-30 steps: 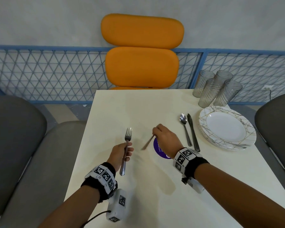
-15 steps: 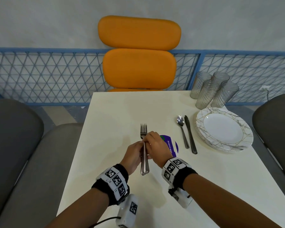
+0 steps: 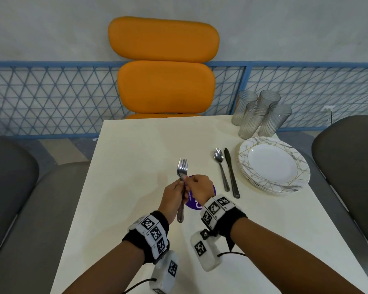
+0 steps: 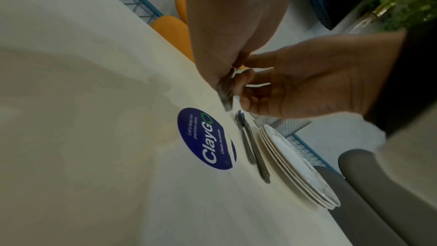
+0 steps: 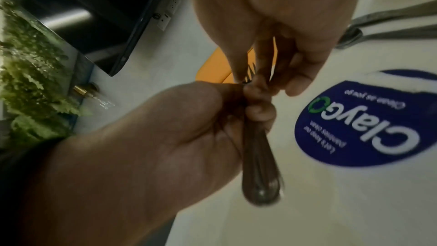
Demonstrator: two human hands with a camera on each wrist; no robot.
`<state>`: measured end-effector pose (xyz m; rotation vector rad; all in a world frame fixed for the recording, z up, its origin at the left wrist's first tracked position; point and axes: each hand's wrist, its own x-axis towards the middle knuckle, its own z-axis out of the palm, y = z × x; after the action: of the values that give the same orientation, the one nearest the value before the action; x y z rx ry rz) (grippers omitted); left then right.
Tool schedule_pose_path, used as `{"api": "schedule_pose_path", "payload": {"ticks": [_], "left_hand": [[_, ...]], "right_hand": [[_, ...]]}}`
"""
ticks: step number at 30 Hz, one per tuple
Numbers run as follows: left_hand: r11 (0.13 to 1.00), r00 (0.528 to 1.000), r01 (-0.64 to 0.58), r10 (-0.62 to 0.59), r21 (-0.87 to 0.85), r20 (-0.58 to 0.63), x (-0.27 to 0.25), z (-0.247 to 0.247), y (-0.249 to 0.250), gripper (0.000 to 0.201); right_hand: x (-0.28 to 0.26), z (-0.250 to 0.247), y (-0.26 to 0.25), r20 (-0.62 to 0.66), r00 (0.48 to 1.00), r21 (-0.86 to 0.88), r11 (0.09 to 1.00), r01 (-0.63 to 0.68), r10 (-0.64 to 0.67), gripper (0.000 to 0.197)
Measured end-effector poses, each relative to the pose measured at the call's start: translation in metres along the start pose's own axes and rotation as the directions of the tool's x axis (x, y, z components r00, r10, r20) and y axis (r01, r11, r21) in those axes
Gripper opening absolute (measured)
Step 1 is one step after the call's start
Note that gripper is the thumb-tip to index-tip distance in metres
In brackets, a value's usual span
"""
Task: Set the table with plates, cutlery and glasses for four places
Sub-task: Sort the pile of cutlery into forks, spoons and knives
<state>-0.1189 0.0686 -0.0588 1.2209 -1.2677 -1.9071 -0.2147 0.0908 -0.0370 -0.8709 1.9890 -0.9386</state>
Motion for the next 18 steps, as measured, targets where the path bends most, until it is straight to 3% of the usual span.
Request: {"api": "schedule_pose_path", "payload": {"ticks": [4,9,15,18], "left_hand": [[0.998,1.000,-0.012,0.012,0.063,0.001,0.011,0.019,0.004,0.034],[0.992,0.998,-0.048,0.043,0.118,0.046,0.027,0.035,0.007,0.030],[0.979,0.994,-0.073,0.055,0.190,0.098,0.032,0.055,0.002,0.019],[0.954,0.999,-0.032,0.025,0.297,0.028,0.040,0.065,-0.011,0.023]], "right_hand": [[0.021,-0.015,-0.004,0.021,0.999,-0.141,0.989,-0.031,0.035,0.040],[0.042,-0.035,-0.008,0.039,0.998,-0.123,0.991,-0.046,0.052,0.030],[0.063,-0.055,-0.012,-0.045,0.998,-0.192,0.980,-0.056,0.048,0.049],[0.073,-0.062,-0.007,-0.057,0.995,-0.193,0.977,-0.087,0.077,0.049]]}}
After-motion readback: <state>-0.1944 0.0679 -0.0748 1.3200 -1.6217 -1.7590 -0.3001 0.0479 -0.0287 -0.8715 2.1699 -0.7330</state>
